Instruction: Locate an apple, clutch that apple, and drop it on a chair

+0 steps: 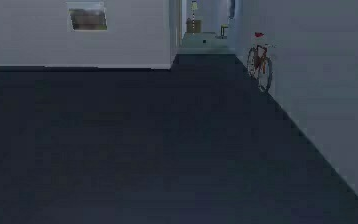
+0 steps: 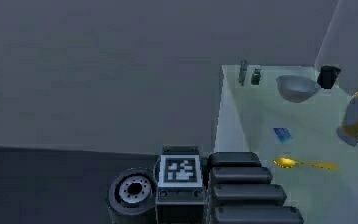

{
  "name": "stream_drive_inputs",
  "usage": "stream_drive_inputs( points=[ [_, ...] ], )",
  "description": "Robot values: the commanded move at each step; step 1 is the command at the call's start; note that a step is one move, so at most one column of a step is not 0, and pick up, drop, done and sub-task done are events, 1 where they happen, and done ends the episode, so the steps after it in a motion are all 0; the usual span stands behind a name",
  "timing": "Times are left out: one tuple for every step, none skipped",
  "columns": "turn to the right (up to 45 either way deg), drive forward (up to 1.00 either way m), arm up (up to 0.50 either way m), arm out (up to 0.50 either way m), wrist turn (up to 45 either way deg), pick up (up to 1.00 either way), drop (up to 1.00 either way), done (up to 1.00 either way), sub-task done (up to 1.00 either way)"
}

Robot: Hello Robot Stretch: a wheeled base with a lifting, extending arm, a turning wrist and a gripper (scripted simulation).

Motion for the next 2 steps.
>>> stream_drive_inputs(
  points=[
    [-45.0,0.00,0.00,0.00,0.0,0.00,0.00,0.00,0.00],
    [-24.0,0.00,0.00,0.00,0.0,0.00,0.00,0.00,0.00]
  ],
)
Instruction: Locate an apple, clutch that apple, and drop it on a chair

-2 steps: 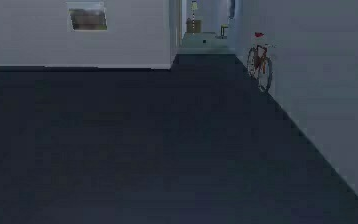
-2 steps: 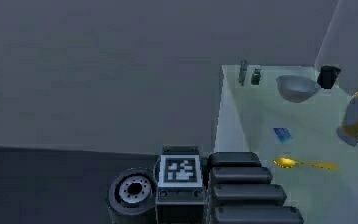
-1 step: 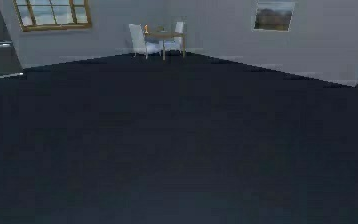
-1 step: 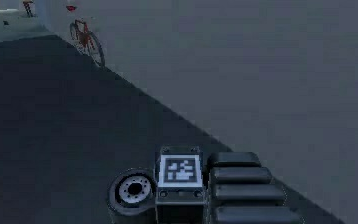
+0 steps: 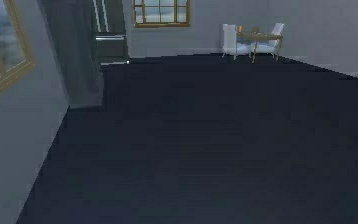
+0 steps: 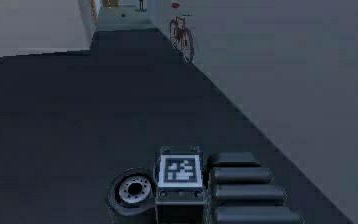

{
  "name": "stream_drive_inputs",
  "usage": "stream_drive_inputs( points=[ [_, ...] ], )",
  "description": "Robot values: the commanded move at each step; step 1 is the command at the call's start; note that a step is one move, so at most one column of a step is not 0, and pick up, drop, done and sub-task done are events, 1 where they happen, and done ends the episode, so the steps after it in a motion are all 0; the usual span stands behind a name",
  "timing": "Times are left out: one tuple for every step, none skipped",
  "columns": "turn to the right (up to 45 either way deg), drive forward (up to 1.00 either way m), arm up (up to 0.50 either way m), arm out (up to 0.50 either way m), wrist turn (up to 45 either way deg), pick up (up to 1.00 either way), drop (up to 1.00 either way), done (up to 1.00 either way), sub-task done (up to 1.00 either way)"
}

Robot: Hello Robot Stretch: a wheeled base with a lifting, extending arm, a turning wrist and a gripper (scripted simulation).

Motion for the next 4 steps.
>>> stream_drive_inputs(
  points=[
    [0.0,0.10,0.00,0.00,0.0,0.00,0.00,0.00,0.00],
    [45.0,0.00,0.00,0.00,0.0,0.00,0.00,0.00,0.00],
    [30.0,0.00,0.00,0.00,0.0,0.00,0.00,0.00,0.00],
    [0.0,1.00,0.00,0.00,0.0,0.00,0.00,0.00,0.00]
  ],
)
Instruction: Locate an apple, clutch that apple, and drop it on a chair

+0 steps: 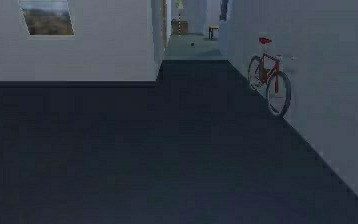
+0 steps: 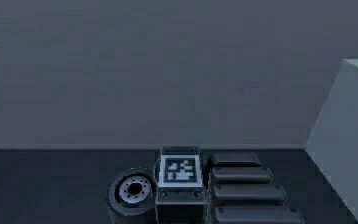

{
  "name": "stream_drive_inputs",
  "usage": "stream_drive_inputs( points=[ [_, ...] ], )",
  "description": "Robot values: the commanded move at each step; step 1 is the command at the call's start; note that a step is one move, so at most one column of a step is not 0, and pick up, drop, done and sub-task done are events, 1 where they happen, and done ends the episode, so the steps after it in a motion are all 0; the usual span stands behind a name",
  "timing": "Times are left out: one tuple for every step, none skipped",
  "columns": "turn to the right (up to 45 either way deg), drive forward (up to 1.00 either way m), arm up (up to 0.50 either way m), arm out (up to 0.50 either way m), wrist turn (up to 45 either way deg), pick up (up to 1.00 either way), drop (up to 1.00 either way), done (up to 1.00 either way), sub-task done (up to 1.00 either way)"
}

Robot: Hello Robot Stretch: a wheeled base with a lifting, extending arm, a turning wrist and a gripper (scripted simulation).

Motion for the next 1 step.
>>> stream_drive_inputs(
  points=[
    [0.0,1.00,0.00,0.00,0.0,0.00,0.00,0.00,0.00]
  ],
)
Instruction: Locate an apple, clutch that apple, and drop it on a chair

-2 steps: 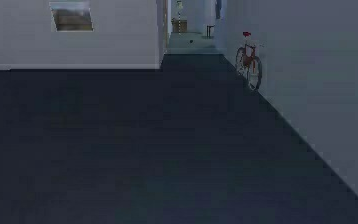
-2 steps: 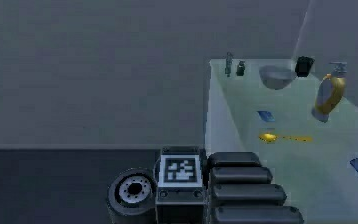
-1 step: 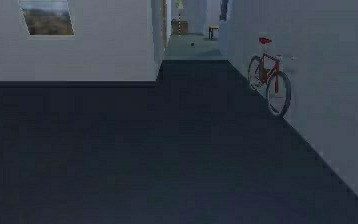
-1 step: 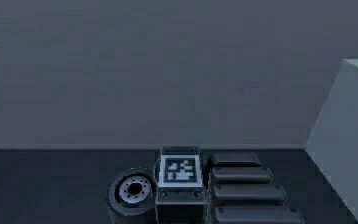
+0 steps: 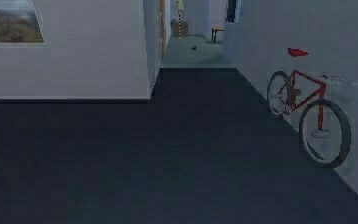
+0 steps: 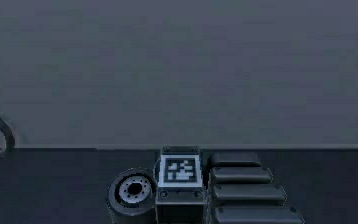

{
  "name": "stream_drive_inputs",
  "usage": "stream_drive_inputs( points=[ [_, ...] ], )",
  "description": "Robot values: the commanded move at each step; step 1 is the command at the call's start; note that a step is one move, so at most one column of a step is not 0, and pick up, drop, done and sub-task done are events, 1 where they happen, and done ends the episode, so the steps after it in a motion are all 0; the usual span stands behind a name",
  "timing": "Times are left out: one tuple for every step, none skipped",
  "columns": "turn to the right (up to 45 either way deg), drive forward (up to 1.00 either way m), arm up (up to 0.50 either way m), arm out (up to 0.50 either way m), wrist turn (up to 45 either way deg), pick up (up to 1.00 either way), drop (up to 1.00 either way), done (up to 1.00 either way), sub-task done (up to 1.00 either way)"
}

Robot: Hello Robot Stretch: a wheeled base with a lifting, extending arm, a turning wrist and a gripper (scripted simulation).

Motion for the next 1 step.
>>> stream_drive_inputs(
  points=[
    [0.0,1.00,0.00,0.00,0.0,0.00,0.00,0.00,0.00]
  ],
)
